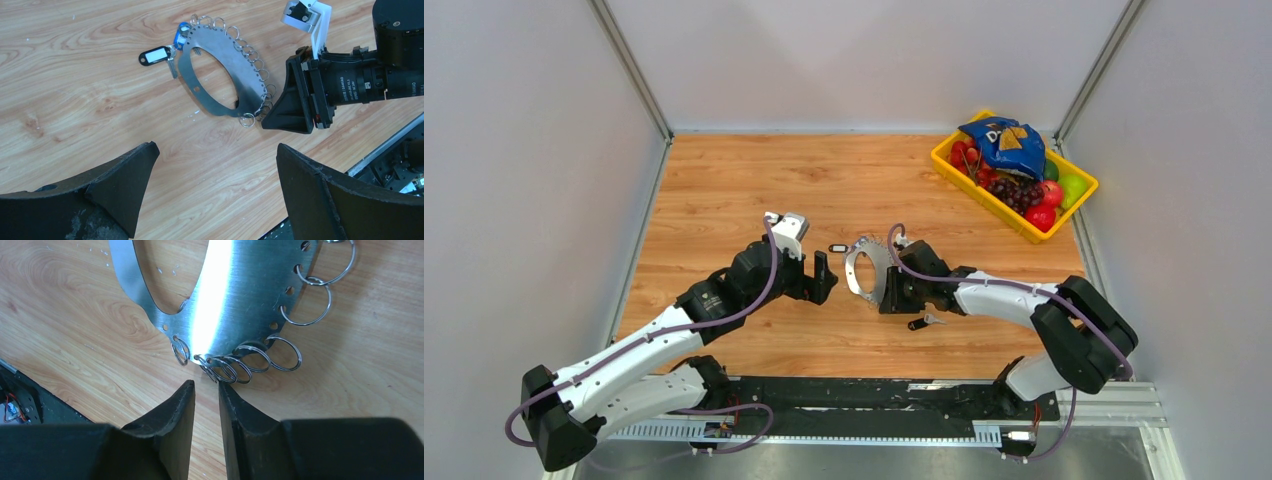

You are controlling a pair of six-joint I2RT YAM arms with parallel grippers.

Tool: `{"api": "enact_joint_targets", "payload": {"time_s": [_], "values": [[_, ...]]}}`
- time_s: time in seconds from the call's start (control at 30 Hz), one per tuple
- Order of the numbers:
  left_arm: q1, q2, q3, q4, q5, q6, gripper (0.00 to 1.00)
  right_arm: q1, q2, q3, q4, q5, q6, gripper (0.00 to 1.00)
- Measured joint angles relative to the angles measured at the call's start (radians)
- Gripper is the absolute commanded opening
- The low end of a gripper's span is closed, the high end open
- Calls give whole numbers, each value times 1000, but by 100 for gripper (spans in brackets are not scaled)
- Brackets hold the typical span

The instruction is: Put the keys on the keyring

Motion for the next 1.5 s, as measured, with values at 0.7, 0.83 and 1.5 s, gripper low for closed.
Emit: {"api": "enact_joint_targets", "payload": {"time_s": [0.7,0.83,1.5], "values": [[0,0,0,-3,0,0,100,0,-4,17,6,67,10,24],[0,0,0,-3,0,0,100,0,-4,19,17,58,10,24],[0,1,0,-2,0,0,100,0,23,21,55,0,6,7]]}}
